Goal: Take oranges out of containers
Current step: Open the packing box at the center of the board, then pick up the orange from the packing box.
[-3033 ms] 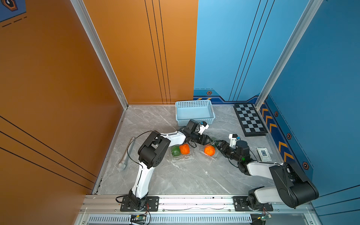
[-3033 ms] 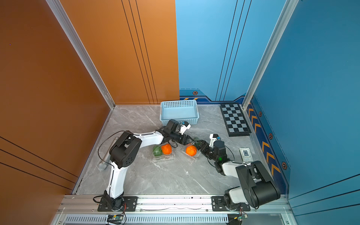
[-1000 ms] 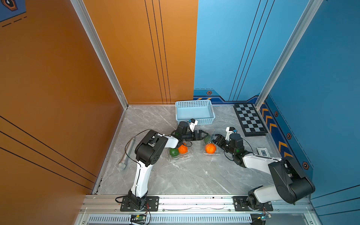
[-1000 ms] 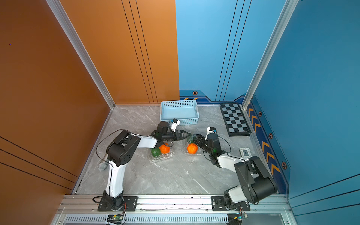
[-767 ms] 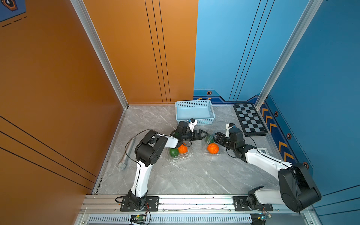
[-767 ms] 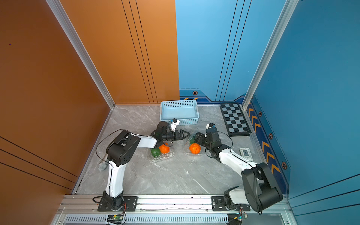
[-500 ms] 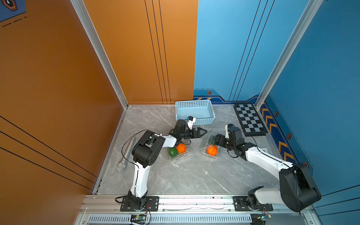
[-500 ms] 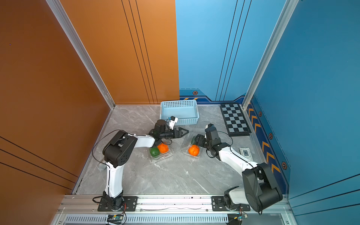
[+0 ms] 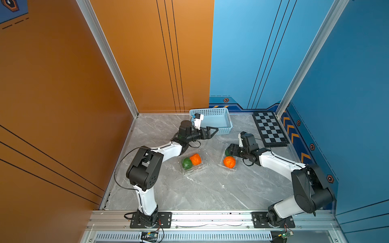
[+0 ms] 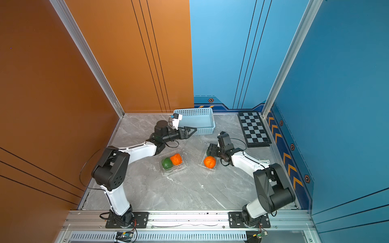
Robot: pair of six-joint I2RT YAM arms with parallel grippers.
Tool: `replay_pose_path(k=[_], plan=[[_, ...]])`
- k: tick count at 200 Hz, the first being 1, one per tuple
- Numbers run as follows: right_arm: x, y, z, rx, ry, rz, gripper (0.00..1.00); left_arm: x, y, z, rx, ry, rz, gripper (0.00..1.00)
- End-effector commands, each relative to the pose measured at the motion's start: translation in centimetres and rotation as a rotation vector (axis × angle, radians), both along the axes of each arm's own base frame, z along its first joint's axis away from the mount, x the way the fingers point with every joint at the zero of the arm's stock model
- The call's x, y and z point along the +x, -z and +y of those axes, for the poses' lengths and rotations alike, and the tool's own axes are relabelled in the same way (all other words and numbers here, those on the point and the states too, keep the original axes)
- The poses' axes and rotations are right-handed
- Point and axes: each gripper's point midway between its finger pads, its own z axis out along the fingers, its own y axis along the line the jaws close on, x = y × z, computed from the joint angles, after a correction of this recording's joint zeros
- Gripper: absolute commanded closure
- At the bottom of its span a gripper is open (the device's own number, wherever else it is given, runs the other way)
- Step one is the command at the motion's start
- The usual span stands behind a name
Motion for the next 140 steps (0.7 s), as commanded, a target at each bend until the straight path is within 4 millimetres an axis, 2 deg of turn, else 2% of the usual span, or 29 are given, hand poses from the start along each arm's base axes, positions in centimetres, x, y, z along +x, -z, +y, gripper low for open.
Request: replay_pose_path(k=[1,20,46,68,85,103,121,140], plan=[[0.5,0.6,0.1,-0.05,-0.009,0.008,0.19,-0.5,3.8,3.9,0.169,-0.089,0.032,0.01],[0.7,1.2,0.4,-0.069,-0.018,0.02,0.19,-1.9,5.7,5.8,0.275,-0.116,0.05,0.01],[1.1,2.2,0.8,-0.082,-0.028,0.042,0.21,-3.5,7.4,7.1,0.347,-0.129,0.074,0.01],[1.5,2.7,0.8,-0.1,-0.028,0.046,0.31,-4.6,8.4,8.1,0.365,-0.139,0.092,0.01],[1.7,2.7,0.5,-0.126,-0.031,0.047,0.44,-5.2,8.8,8.8,0.378,-0.151,0.097,0.01],[2.1,1.8,0.4,-0.142,-0.037,0.03,0.55,-5.7,8.8,9.7,0.395,-0.167,0.095,0.01],[2.4,-0.1,0.2,-0.155,-0.041,-0.002,0.58,-6.1,8.6,10.5,0.421,-0.18,0.089,0.02],[2.7,-3.0,0.1,-0.163,-0.049,-0.056,0.6,-6.4,8.4,11.3,0.448,-0.195,0.083,0.02]])
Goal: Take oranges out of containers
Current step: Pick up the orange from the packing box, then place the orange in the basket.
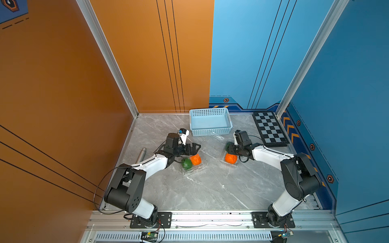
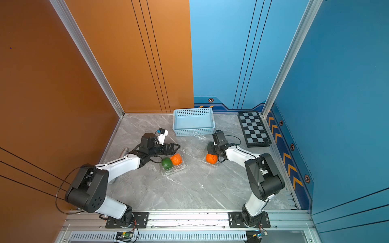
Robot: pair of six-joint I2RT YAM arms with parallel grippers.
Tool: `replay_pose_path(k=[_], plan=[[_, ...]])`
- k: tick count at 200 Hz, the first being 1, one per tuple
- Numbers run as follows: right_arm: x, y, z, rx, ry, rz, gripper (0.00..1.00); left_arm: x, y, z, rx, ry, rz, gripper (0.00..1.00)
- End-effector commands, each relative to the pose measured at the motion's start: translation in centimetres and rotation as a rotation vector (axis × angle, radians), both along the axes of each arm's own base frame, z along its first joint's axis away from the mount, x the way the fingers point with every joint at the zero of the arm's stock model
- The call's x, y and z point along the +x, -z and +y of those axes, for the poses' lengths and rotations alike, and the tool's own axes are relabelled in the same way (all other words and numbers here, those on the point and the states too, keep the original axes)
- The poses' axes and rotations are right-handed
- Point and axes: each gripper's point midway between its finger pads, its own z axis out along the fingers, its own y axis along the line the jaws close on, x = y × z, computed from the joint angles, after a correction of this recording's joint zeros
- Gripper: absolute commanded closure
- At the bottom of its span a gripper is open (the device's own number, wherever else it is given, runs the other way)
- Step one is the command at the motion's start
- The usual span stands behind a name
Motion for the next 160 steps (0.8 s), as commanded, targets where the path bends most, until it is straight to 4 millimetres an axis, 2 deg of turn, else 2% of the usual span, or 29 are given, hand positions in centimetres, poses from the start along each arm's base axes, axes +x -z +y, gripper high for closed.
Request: replay_pose_path(k=[1,22,54,66,80,98,118,125,127,130,145,155,160], plan=[[0.5,-4.3,-0.5,-0.042,-0.014,-0.075,0.6,-0.5,0.0,1.5,0.067,-0.021,-0.018,0.02],[0.8,-7.0,-0.5,-0.039,-0.025,-0.12,0.62,-0.7,0.0,2.0,0.082,-0.028,-0.02,0.02],[1.5,-9.7,0.4,-0.017,-0.062,-0.172,0.64,-0.8,0.2,2.1,0.08,-0.03,-0.013,0.02],[2.4,-10.5,1.1,-0.008,-0.08,-0.193,0.65,-0.9,0.2,2.1,0.079,-0.031,-0.011,0.02],[4.5,-11.5,2.3,0.008,-0.104,-0.227,0.65,-0.9,0.4,2.1,0.08,-0.032,-0.005,0.02],[8.2,-10.6,4.1,0.026,-0.136,-0.23,0.65,-1.0,0.6,2.0,0.078,-0.03,0.002,0.02],[12.7,-8.3,5.6,0.041,-0.148,-0.218,0.65,-1.3,0.8,1.8,0.08,-0.023,0.007,0.02],[14.1,-7.3,5.8,0.037,-0.143,-0.211,0.66,-1.4,0.9,1.7,0.081,-0.021,0.007,0.02],[14.6,-7.5,5.9,0.039,-0.141,-0.221,0.66,-1.4,0.8,1.6,0.08,-0.02,0.006,0.02],[15.2,-6.4,6.1,0.033,-0.139,-0.207,0.67,-1.5,0.8,1.6,0.08,-0.02,0.006,0.02],[17.7,-4.6,6.0,-0.007,-0.119,-0.209,0.69,-1.6,0.8,1.5,0.081,-0.019,0.005,0.02],[19.8,-5.5,6.0,-0.016,-0.104,-0.251,0.68,-1.8,0.8,1.4,0.08,-0.016,0.004,0.02],[20.3,-4.9,6.0,-0.019,-0.1,-0.249,0.68,-1.8,0.6,1.4,0.079,-0.015,0.001,0.02]])
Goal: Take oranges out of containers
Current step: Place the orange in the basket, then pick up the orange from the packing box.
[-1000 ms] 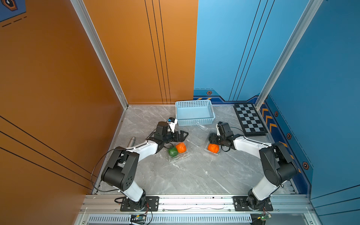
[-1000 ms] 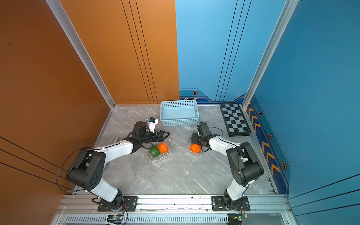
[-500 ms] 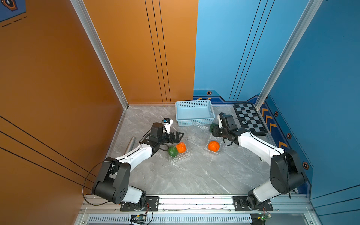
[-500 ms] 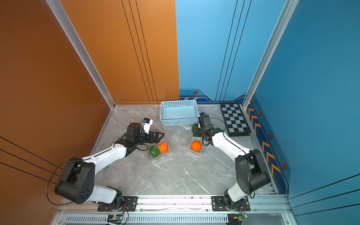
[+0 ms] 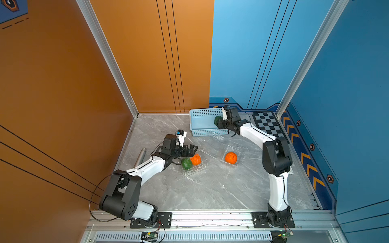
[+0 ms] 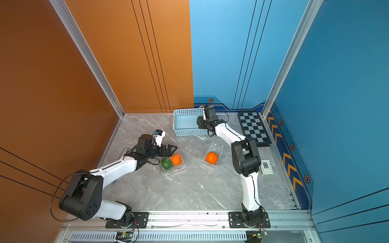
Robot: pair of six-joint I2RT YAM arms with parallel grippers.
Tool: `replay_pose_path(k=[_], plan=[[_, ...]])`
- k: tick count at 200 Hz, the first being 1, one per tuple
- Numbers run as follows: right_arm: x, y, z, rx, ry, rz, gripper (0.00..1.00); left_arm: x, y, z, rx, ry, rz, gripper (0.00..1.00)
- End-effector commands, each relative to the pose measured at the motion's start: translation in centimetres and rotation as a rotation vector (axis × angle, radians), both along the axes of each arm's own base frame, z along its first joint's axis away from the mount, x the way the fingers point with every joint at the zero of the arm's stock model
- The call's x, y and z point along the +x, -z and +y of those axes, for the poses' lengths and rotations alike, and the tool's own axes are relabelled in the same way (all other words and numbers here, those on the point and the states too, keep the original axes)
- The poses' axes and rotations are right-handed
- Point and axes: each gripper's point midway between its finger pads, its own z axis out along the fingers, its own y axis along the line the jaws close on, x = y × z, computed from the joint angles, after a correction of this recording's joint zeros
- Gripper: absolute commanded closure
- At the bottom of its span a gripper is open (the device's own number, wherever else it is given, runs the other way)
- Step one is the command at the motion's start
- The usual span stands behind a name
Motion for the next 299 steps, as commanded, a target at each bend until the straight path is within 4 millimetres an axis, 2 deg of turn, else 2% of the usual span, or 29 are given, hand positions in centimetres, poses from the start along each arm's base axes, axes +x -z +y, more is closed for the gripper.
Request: replay_pose_path(k=[1,14,27,46,59,68,70,72,80,94,106,123,144,160,179,196,213,255,299], plan=[[2.9,0.3,-0.6,-0.041,0.019,-0.032,0.68,-0.7,0.2,0.1,0.014,0.001,0.001,0.02],[4.1,0.5,-0.4,-0.049,0.01,-0.05,0.62,-0.7,0.1,0.1,0.018,0.003,-0.004,0.02],[4.6,0.2,-0.1,-0.056,-0.011,-0.069,0.43,-0.6,0.0,0.2,0.018,0.004,-0.007,0.02],[3.7,-2.3,-0.3,-0.074,-0.042,-0.109,0.28,-0.5,-0.1,0.3,0.017,0.003,-0.011,0.02],[2.2,-5.0,-0.7,-0.079,-0.054,-0.158,0.24,-0.4,-0.1,0.4,0.018,0.004,-0.014,0.02],[0.8,-7.9,-1.0,-0.065,-0.064,-0.202,0.21,-0.2,0.0,0.4,0.023,0.004,-0.012,0.02],[0.3,-7.3,-1.1,-0.07,-0.066,-0.188,0.21,-0.2,0.0,0.4,0.022,0.004,-0.013,0.02],[-0.2,-8.7,-1.3,-0.064,-0.066,-0.206,0.21,-0.1,0.0,0.5,0.022,0.002,-0.012,0.02],[-2.0,-10.0,-1.8,-0.057,-0.071,-0.21,0.2,0.1,0.2,0.4,0.023,0.006,-0.007,0.02],[-5.5,-10.5,-2.8,-0.049,-0.082,-0.157,0.21,0.4,0.4,0.3,0.023,0.009,0.001,0.02],[-9.0,-9.2,-3.8,-0.054,-0.081,-0.078,0.22,0.7,0.4,0.2,0.021,0.01,0.0,0.02],[-14.1,-5.3,-4.9,-0.049,-0.069,0.041,0.24,0.9,0.4,0.2,0.019,0.013,-0.001,0.02],[-19.6,-1.6,-5.6,-0.074,-0.067,0.165,0.24,1.3,0.4,0.1,0.014,0.022,0.0,0.02],[-22.7,0.1,-5.5,-0.109,-0.088,0.23,0.23,1.5,0.6,0.0,0.009,0.029,0.009,0.02],[-25.1,1.9,-5.5,-0.149,-0.106,0.293,0.22,1.7,0.8,0.0,0.011,0.028,0.012,0.02],[-26.0,3.4,-6.0,-0.187,-0.097,0.32,0.2,1.7,0.9,0.1,0.014,0.024,0.016,0.02],[-25.9,4.6,-6.6,-0.247,-0.08,0.317,0.19,1.5,0.9,-0.1,0.008,0.029,0.02,0.02],[-24.1,7.0,-6.9,-0.304,-0.049,0.318,0.2,1.0,1.1,-0.2,0.006,0.037,0.028,0.02],[-22.3,7.7,-6.7,-0.307,-0.024,0.283,0.24,0.7,0.9,-0.2,0.005,0.038,0.02,0.02]])
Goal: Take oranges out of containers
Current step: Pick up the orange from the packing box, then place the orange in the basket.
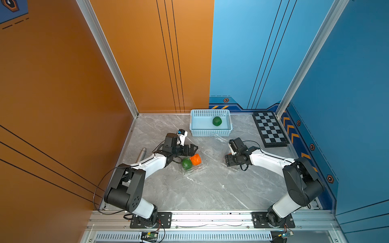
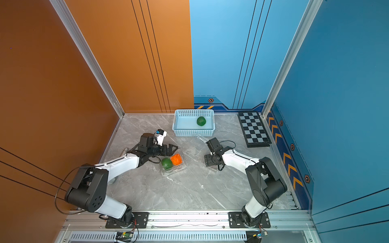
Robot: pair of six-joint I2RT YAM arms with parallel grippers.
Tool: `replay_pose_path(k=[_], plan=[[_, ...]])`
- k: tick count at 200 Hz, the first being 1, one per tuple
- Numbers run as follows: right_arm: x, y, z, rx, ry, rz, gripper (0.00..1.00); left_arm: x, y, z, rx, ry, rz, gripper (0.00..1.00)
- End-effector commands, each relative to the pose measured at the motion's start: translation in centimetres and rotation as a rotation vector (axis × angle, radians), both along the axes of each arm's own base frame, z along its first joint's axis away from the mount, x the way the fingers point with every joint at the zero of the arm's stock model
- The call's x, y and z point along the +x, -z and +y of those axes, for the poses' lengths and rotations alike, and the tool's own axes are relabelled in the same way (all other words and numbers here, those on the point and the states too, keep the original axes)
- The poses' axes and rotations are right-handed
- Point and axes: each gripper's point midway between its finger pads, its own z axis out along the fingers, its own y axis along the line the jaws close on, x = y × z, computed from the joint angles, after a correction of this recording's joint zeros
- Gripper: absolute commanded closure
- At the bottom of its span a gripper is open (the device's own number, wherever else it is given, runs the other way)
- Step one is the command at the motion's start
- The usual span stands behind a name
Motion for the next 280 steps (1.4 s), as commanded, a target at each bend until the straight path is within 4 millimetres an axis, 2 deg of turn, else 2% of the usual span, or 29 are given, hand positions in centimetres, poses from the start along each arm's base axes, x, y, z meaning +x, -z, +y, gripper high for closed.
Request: replay_pose_path(k=[1,24,48,71,87,110,133,151,164,168,187,194,199,208,237,248,261,266,280], plan=[[1.9,-0.5,-0.1,-0.01,0.03,-0.065,0.24,-0.5,-0.5,-0.4,-0.011,0.03,-0.009,0.02],[1.9,-1.0,-0.1,-0.001,0.035,-0.077,0.39,-0.5,-0.6,-0.3,-0.012,0.03,-0.011,0.02],[1.7,-3.1,-0.4,0.005,0.039,-0.115,0.55,-0.6,-0.6,-0.2,-0.011,0.028,-0.011,0.02],[1.6,-6.1,-0.9,-0.011,0.028,-0.161,0.58,-0.6,-0.6,-0.2,-0.011,0.03,-0.013,0.02],[2.0,-9.0,-0.8,-0.005,0.017,-0.216,0.57,-0.6,-0.6,-0.2,-0.009,0.029,-0.015,0.02],[4.2,-12.9,0.6,0.033,-0.017,-0.308,0.57,-0.6,-0.7,-0.2,-0.008,0.029,-0.018,0.02],[8.9,-15.0,3.0,0.049,-0.063,-0.37,0.57,-0.6,-0.9,-0.2,-0.012,0.03,-0.021,0.02],[13.5,-14.9,5.2,0.092,-0.076,-0.399,0.58,-0.8,-1.3,-0.1,-0.014,0.025,-0.029,0.02],[16.4,-14.0,6.4,0.117,-0.071,-0.401,0.59,-0.9,-1.7,0.2,-0.006,0.012,-0.043,0.02],[17.3,-14.4,6.7,0.131,-0.069,-0.412,0.59,-1.0,-1.9,0.3,-0.001,0.01,-0.048,0.02],[20.6,-12.6,7.7,0.149,-0.06,-0.392,0.6,-1.4,-2.3,0.8,0.036,-0.004,-0.06,0.02],[21.4,-10.4,7.9,0.138,-0.056,-0.358,0.6,-1.6,-2.4,1.0,0.051,-0.006,-0.062,0.02],[22.4,-11.1,8.1,0.15,-0.051,-0.379,0.6,-1.7,-2.5,1.1,0.058,-0.007,-0.062,0.02],[23.4,-9.8,8.2,0.153,-0.044,-0.365,0.6,-1.9,-2.4,1.2,0.068,-0.003,-0.06,0.02],[25.0,-7.5,8.6,0.165,-0.036,-0.334,0.59,-2.2,-2.3,1.4,0.076,-0.002,-0.051,0.02],[25.0,-7.3,8.5,0.164,-0.037,-0.331,0.5,-2.3,-2.3,1.5,0.075,-0.003,-0.051,0.02],[24.6,-7.9,8.4,0.155,-0.043,-0.342,0.33,-2.3,-2.3,1.5,0.074,-0.004,-0.051,0.02],[24.4,-8.4,8.3,0.147,-0.045,-0.351,0.3,-2.3,-2.3,1.5,0.074,-0.005,-0.051,0.02],[23.3,-11.3,8.0,0.132,-0.055,-0.407,0.24,-2.2,-2.3,1.5,0.076,-0.005,-0.049,0.02]])
